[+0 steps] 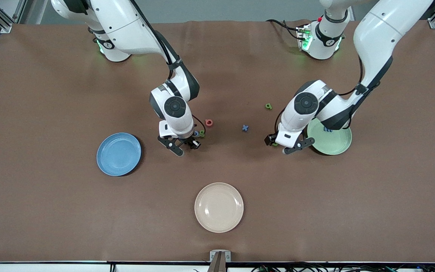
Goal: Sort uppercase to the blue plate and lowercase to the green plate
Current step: 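Lower the Z onto the blue plate while the left gripper grasps the n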
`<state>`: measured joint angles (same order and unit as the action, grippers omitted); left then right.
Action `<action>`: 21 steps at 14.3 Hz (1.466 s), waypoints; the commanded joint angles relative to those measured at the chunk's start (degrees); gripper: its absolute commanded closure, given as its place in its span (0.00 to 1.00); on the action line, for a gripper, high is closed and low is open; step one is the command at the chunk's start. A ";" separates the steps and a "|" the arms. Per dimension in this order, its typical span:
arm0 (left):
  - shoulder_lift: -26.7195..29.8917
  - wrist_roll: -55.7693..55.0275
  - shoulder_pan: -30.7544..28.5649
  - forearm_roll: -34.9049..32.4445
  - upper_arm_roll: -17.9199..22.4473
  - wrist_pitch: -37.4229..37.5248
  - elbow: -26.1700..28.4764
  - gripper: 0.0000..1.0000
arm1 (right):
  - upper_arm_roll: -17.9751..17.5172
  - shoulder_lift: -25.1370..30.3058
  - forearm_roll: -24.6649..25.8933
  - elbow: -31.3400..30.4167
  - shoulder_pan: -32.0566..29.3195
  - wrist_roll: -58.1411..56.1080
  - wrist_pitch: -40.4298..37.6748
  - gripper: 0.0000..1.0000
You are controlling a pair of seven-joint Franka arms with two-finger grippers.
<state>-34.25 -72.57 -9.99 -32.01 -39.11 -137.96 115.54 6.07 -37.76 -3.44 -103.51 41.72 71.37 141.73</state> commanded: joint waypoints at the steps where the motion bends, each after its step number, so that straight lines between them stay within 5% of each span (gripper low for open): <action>1: -1.95 -2.49 4.27 -0.95 3.16 1.12 -3.74 0.01 | -0.45 1.28 0.28 -0.03 -3.39 -5.52 -4.60 0.98; 9: -4.07 -3.10 3.66 -2.35 3.34 1.03 -3.22 0.23 | -0.45 11.04 0.19 -1.25 -17.18 -30.81 -18.76 0.98; 13: -4.07 -3.11 3.40 -2.53 3.34 1.03 -2.60 0.40 | -0.45 12.28 0.28 -5.29 -23.07 -40.93 -17.19 0.96; 18: -4.15 -3.37 3.40 -2.53 3.34 1.03 -2.60 0.60 | -0.45 11.75 0.28 -14.52 -26.69 -47.02 -2.35 0.92; 19: -4.15 -3.54 3.48 -2.53 3.34 1.03 -2.60 0.64 | -0.45 11.66 0.37 -14.44 -27.39 -47.19 -2.33 0.70; 20: -4.24 -4.59 3.57 -2.53 3.34 1.03 -2.60 0.69 | -0.45 11.66 0.37 -14.35 -28.09 -48.15 -2.51 0.21; 21: -4.16 -5.91 3.66 -2.53 3.34 1.03 -2.60 0.73 | -0.45 11.66 0.28 -14.18 -28.44 -48.86 -2.60 0.00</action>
<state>-38.32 -75.32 -6.24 -32.73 -35.63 -137.44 112.74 6.68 -27.54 -3.44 -116.76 15.16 24.18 138.83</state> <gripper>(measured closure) 0.661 0.586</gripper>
